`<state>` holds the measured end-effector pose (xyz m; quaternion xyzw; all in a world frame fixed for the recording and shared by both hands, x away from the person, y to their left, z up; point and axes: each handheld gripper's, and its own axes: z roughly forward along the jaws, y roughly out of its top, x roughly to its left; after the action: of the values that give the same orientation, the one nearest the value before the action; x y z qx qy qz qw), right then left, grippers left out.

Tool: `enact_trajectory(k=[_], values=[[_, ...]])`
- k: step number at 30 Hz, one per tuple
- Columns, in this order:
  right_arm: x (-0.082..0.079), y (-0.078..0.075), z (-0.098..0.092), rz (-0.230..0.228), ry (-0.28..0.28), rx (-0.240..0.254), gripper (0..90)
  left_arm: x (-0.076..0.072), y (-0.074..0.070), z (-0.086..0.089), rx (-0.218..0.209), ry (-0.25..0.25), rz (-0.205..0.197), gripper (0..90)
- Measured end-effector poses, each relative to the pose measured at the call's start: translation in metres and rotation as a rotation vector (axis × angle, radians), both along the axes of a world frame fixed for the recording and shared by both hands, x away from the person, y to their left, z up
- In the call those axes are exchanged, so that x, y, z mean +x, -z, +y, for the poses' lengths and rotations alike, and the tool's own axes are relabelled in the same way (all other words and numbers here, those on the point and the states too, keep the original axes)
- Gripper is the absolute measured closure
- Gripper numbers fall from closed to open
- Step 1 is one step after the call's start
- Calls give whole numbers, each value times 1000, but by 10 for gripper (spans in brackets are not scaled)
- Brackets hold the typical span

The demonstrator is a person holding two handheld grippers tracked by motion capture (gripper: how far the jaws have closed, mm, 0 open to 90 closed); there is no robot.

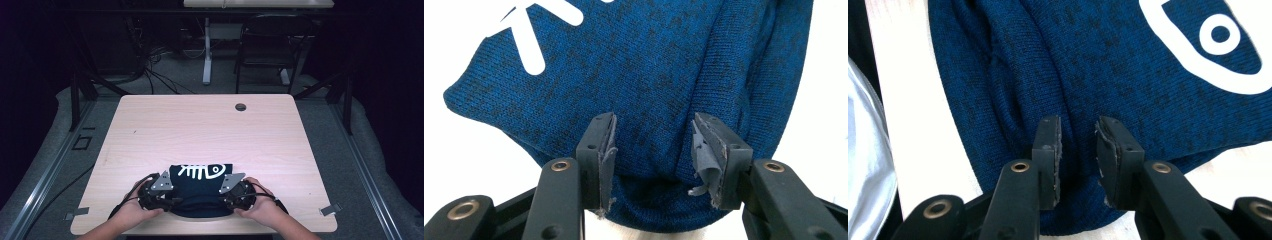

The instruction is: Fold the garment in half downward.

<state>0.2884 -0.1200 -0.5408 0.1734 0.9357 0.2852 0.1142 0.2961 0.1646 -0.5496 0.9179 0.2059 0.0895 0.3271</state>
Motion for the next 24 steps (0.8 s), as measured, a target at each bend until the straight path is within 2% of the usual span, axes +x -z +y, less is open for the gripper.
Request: enact_trajectory(k=[3, 7, 10, 15, 18, 19, 24], values=[[1, 3, 0, 2, 5, 4, 713, 2, 2, -3, 13, -10, -13, 527], [6, 6, 2, -23, 9, -9, 717, 9, 4, -6, 28, -18, -30, 531], [13, 6, 2, -32, 22, -19, 717, 16, 5, -7, 22, -44, -36, 532], [28, 8, 0, -27, 73, 21, 712, 32, 5, -6, 7, -81, -29, 535], [36, 8, -1, -26, 93, 27, 705, 39, 5, -6, 1, -97, -31, 536], [39, 7, -1, -31, 90, 13, 703, 41, 6, -7, -7, -107, -34, 537], [50, 7, -2, -42, 120, 10, 699, 52, 7, -7, -21, -140, -36, 539]])
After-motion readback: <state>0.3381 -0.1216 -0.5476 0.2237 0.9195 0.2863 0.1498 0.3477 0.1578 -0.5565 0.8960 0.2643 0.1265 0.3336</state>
